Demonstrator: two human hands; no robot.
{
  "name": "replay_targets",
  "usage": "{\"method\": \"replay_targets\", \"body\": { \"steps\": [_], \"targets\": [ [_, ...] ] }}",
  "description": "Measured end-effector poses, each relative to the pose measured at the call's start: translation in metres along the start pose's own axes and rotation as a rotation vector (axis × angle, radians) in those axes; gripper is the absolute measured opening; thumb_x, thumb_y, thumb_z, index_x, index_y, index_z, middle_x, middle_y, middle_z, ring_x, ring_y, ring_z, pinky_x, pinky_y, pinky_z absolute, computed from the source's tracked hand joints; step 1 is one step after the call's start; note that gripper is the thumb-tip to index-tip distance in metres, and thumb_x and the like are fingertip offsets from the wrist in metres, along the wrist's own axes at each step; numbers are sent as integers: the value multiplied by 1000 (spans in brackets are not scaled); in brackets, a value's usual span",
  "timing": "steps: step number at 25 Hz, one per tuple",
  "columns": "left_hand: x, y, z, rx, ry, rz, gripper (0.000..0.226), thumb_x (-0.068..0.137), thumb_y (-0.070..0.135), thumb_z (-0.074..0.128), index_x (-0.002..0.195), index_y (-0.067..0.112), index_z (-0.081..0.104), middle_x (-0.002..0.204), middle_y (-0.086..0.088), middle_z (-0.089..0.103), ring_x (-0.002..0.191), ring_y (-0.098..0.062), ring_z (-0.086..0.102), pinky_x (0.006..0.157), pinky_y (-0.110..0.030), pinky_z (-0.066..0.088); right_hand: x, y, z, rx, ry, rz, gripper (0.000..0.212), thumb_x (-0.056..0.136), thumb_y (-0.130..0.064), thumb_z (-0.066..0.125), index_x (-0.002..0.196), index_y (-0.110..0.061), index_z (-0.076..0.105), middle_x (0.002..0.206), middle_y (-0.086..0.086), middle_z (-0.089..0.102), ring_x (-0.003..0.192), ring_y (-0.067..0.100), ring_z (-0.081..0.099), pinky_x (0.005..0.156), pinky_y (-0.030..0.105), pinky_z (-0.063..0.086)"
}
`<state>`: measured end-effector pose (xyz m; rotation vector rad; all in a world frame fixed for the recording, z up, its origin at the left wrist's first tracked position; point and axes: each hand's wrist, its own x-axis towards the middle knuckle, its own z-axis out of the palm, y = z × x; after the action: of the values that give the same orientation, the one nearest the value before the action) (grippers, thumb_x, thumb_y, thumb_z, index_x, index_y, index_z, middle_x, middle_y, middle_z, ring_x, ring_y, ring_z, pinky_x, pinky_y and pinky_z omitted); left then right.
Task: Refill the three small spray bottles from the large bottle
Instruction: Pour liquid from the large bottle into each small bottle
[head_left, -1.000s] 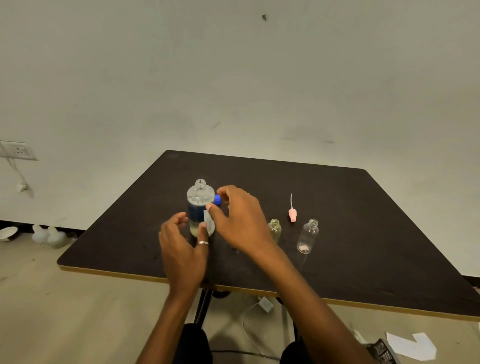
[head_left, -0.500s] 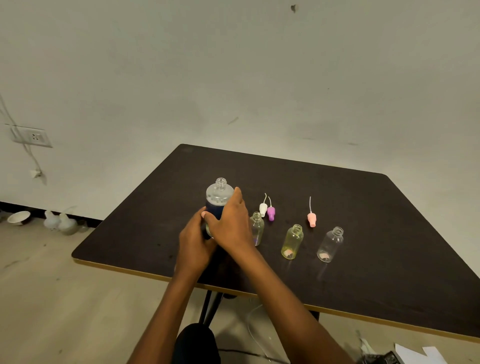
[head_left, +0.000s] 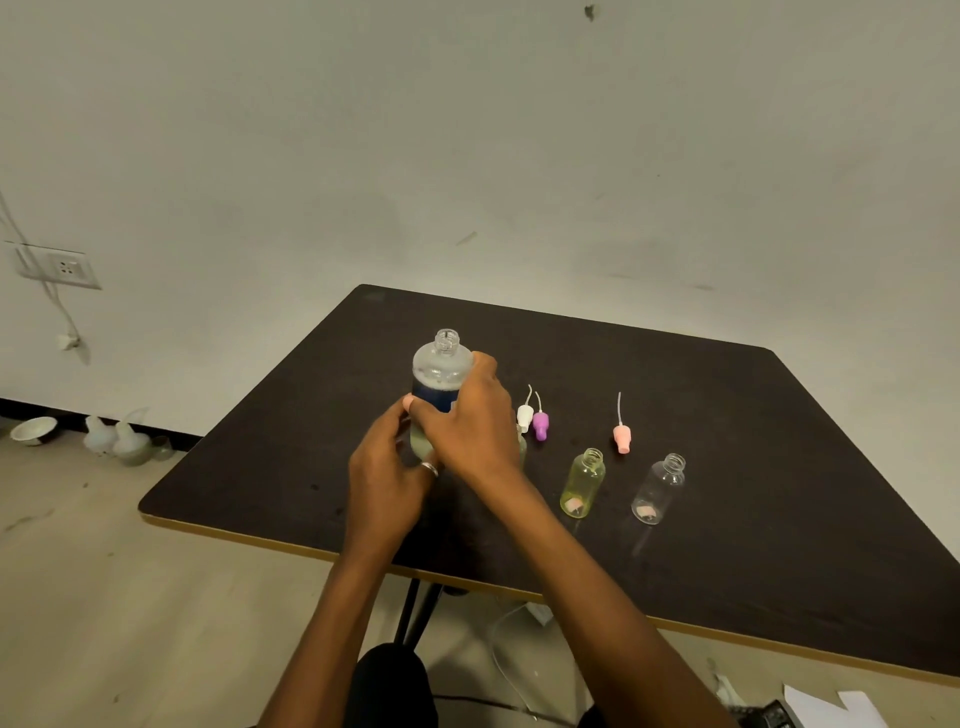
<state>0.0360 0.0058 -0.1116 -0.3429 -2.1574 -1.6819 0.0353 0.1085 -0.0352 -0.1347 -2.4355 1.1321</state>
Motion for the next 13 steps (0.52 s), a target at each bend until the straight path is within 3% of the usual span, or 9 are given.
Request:
{"method": "replay_targets", "body": {
  "steps": [2, 5, 7, 9, 13],
  "targets": [
    [5, 17, 3, -1, 5, 41, 64, 81, 19, 76, 139, 23, 50, 128, 11, 60, 114, 1, 58, 93, -16, 49, 2, -10, -23, 4, 19, -45, 66, 73, -44, 78, 120, -19, 40, 118, 0, 57, 105, 20, 59, 86, 40, 55],
    [10, 42, 9, -32, -63, 63, 77, 74, 45, 76, 143, 35, 42, 133, 22, 52, 119, 12, 50, 92, -6, 43, 3, -22, -65, -17, 46, -87, 68, 72, -49, 76, 122, -20, 40, 118, -2, 58, 101, 16, 59, 81, 31, 55],
    [12, 46, 14, -94, -158, -28, 94, 68, 54, 78, 149, 37, 32, 143, 21, 48, 127, 8, 47, 101, -15, 42, 2, -26, -92, -45, 72, -111, 69, 72, -52, 75, 122, -20, 41, 116, -3, 59, 98, 14, 59, 76, 27, 52],
    [10, 41, 23, -125, -263, -135, 107, 64, 50, 84, 153, 34, 26, 149, 16, 45, 133, 2, 43, 107, -25, 40, -2, -25, -118, -93, 104, -128, 68, 71, -54, 74, 120, -20, 42, 112, -4, 60, 94, 14, 60, 76, 29, 52],
    [2, 24, 44, -29, -375, -229, 109, 67, 36, 88, 154, 26, 24, 156, 8, 37, 141, -11, 37, 109, -25, 33, -15, -11, -149, -155, 98, -107, 67, 71, -53, 75, 119, -20, 43, 111, -4, 61, 93, 14, 60, 77, 29, 51]
  ]
}}
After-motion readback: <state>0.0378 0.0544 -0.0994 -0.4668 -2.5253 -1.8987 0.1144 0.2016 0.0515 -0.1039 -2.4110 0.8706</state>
